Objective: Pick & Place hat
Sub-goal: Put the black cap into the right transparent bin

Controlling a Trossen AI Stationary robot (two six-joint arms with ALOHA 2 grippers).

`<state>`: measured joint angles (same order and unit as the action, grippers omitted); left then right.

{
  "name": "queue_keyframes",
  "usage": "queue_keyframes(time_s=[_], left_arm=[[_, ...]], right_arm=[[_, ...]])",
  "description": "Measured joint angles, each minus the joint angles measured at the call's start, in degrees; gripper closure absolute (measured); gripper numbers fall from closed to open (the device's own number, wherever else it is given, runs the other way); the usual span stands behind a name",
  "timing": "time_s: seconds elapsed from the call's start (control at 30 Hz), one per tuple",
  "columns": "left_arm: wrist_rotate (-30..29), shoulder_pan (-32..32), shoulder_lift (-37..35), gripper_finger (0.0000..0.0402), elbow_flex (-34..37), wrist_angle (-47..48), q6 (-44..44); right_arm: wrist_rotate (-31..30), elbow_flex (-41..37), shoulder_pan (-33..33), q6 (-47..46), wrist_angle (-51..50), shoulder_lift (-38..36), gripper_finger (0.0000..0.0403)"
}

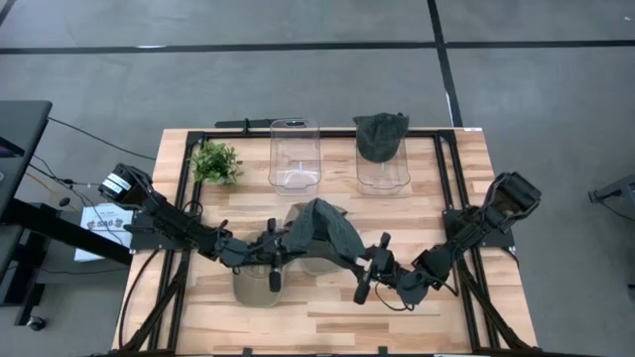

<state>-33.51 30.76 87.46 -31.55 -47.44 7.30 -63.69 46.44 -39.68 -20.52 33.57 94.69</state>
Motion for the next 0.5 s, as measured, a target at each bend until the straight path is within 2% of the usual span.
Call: queue_keyframes(time_s=[0.23, 0.4, 0.5], left_arm=[[0.9, 0.4, -5.0, 0.0390, 0.0, 13.3, 0.5], [1.2, 2.8, -8.4, 0.0391, 0.0, 20.7, 1.2], [5.8, 4.0, -9.0, 0.0391, 0.0, 23.3, 1.4]], right_arm=[[-0.1, 0.0, -3.5, 0.0, -4.1, -3.8, 0.0173], [-1.0, 0.0, -6.1, 0.0, -5.8, -5.4, 0.0155], [-0.9, 0.0, -6.5, 0.0, -5.4, -5.5, 0.0154]])
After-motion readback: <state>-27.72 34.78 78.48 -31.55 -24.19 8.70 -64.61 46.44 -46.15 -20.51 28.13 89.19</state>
